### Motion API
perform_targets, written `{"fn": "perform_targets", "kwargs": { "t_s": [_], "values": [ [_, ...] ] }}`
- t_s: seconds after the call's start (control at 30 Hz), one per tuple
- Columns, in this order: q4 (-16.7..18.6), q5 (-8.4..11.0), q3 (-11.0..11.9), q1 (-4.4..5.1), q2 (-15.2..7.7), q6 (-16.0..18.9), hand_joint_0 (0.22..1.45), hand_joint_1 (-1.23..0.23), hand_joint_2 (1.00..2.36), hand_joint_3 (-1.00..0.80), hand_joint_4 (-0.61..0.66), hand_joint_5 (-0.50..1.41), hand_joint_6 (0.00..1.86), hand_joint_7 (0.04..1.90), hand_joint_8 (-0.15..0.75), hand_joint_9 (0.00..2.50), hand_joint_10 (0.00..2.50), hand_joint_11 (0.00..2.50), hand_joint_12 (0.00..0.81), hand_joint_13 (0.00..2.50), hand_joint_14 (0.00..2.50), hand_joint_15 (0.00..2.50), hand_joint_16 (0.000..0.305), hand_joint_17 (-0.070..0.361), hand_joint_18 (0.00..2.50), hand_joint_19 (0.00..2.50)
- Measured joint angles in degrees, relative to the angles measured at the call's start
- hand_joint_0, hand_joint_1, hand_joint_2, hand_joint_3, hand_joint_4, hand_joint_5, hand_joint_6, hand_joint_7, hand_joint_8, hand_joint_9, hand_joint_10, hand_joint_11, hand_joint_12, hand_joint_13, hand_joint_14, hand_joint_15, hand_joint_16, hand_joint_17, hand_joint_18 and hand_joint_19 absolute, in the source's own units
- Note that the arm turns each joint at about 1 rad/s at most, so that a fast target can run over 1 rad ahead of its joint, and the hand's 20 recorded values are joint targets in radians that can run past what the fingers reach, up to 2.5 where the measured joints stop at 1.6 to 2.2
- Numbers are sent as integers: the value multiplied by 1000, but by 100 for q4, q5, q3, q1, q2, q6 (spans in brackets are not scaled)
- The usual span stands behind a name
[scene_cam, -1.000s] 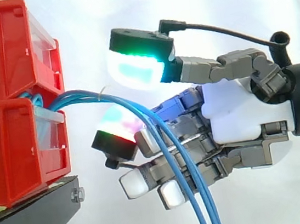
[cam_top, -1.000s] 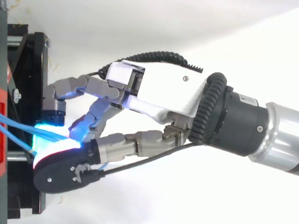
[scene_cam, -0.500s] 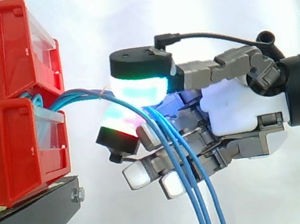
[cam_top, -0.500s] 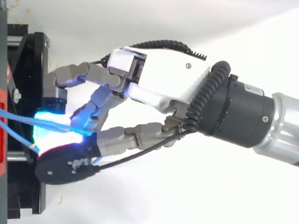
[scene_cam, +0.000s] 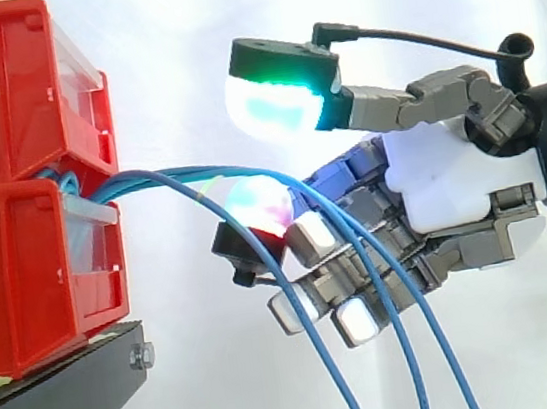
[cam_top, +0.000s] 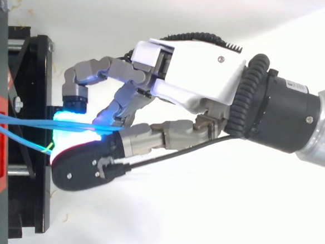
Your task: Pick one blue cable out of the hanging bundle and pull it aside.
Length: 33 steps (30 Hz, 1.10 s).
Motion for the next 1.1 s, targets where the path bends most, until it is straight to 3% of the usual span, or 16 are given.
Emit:
{"fn": "perform_targets", "kwargs": {
  "t_s": [0.2,0.33,0.43,0.5,0.63,0.77,0.87,1.1],
  "values": [
    [-68,-2,-3,-10,47,-15,573,-528,1017,-293,339,-143,866,1471,371,1025,13,658,440,920,16,502,57,129,891,688],
    [-79,-2,-3,-19,81,-37,545,-624,1027,-64,377,-157,880,1506,389,1011,17,746,455,916,18,502,59,133,894,686],
    [-85,-2,-3,-20,99,-65,560,-674,1029,-7,371,-167,890,1508,390,987,16,787,452,904,16,498,59,133,891,680],
    [-90,-2,-3,-21,105,-81,565,-688,1029,-11,362,-173,895,1484,389,975,16,792,453,902,17,506,59,133,889,681],
    [-90,-2,-2,-26,107,-92,509,-627,1003,-453,371,-167,887,1436,392,995,15,755,463,905,16,505,62,140,907,680],
    [-78,-2,-1,-67,109,-94,540,-440,1004,-448,368,-158,876,1455,381,1019,16,745,456,903,18,507,60,136,884,691],
    [-73,-2,0,-107,109,-95,580,-426,1018,-278,362,-160,874,1463,377,1020,17,737,449,898,16,508,59,133,872,705],
    [-86,-2,48,-147,109,-100,565,-673,1030,55,355,-184,894,1501,402,950,15,802,459,881,16,496,61,136,879,677]
  ]
}}
